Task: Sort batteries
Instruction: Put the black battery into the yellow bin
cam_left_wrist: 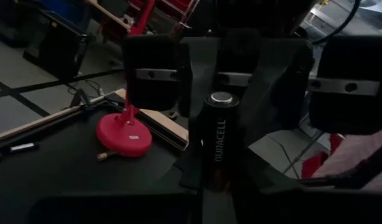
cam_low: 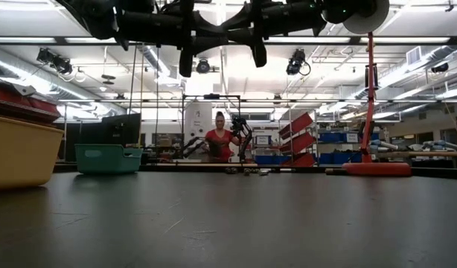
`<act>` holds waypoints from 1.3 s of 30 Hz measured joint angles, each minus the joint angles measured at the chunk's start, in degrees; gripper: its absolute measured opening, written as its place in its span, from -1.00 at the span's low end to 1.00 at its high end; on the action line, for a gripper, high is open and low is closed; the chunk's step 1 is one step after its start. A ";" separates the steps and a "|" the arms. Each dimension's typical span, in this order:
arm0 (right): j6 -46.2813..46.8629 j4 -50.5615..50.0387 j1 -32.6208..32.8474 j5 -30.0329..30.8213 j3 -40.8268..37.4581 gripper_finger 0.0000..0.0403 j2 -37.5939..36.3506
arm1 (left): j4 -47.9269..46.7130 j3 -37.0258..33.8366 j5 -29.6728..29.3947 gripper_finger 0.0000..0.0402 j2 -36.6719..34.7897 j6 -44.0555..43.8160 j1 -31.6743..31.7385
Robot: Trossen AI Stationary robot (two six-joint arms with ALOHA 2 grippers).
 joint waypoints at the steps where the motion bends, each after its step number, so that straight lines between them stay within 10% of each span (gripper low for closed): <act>1: 0.49 0.02 -0.14 -0.40 0.00 -0.52 0.00 | -0.05 -0.02 0.44 -0.78 0.00 -0.07 0.00; 10: 3.23 0.05 -1.98 -7.90 0.02 -0.12 -0.13 | -20.20 -0.02 16.60 -0.78 -6.83 -3.03 0.80; 23: -7.48 -14.14 -4.39 -6.15 0.02 -0.09 -0.11 | -92.42 -0.69 29.78 -0.78 -16.94 7.19 -10.61; 39: -10.26 -14.04 -5.77 -4.99 0.02 -0.12 -0.11 | -66.18 -15.06 34.31 -0.78 -16.87 -19.05 -23.46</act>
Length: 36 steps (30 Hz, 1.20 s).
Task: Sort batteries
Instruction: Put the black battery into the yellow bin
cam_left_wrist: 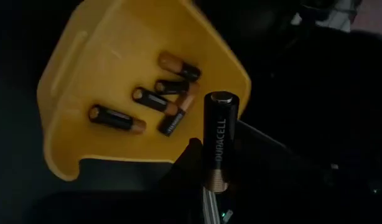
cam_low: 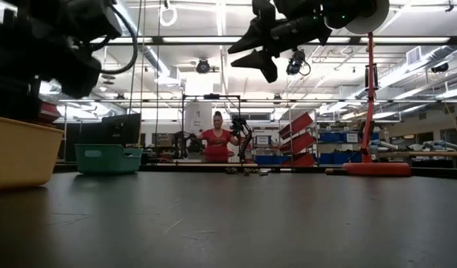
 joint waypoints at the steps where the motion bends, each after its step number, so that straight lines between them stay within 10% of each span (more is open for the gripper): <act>1: -0.05 0.00 0.00 0.01 0.00 -0.13 0.00 | 1.44 -1.22 -0.29 -0.78 0.00 -1.75 -0.19; 20: 0.06 0.00 -0.02 0.00 0.00 -0.16 0.02 | 13.50 -7.41 -1.70 -0.24 0.04 -20.02 -0.78; 27: -2.71 -3.67 0.19 1.42 0.00 -0.16 0.02 | 46.95 -7.35 12.06 -0.23 0.04 -39.28 -0.66; 31: -6.70 -12.13 0.41 6.05 0.00 -0.16 0.07 | 69.21 -7.28 11.71 -0.22 -0.02 -50.31 1.57; 36: -12.56 -15.64 -1.61 9.59 -0.75 -0.16 1.63 | 74.25 -7.28 9.13 -0.22 0.01 -49.43 8.74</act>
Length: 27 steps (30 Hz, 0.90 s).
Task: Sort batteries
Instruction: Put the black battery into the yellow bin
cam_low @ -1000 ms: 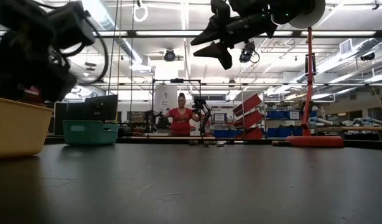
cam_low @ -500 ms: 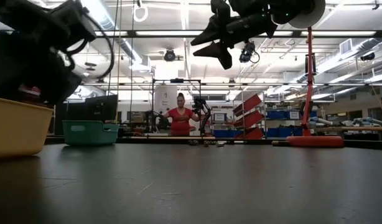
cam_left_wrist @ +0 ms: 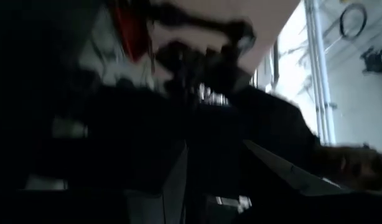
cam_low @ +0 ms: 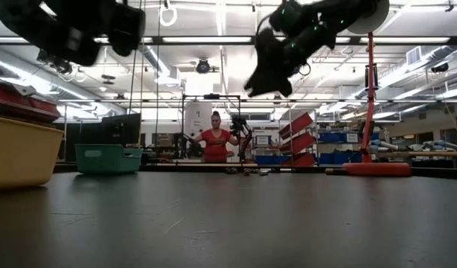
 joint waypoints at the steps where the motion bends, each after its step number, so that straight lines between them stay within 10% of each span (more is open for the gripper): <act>1: -0.43 -0.09 -0.55 0.42 -0.01 -0.16 1.10 | -0.82 0.00 -0.32 -0.22 0.28 1.57 1.57; 19: -11.33 -26.83 -20.20 14.54 0.08 -0.16 7.38 | -1.51 -0.04 -36.84 -0.22 4.56 25.00 13.53; 27: -16.73 -27.88 -21.60 17.32 0.06 -0.16 13.21 | 0.22 -0.02 -37.88 -0.22 4.56 24.89 16.97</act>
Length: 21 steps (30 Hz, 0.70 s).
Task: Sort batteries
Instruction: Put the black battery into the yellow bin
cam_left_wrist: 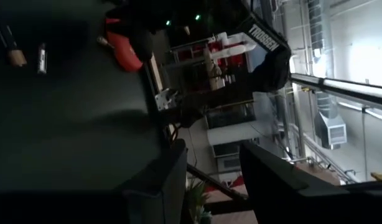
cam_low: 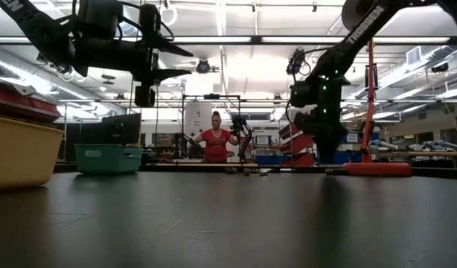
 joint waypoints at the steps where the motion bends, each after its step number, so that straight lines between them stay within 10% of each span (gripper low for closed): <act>1: -0.57 0.00 0.21 0.50 0.00 -0.16 0.51 | 0.15 0.02 0.00 -0.22 0.00 -0.10 0.11; 21: -2.40 -3.38 1.24 -3.45 -0.18 -0.19 1.01 | -0.40 1.15 0.00 -0.22 0.00 0.27 0.22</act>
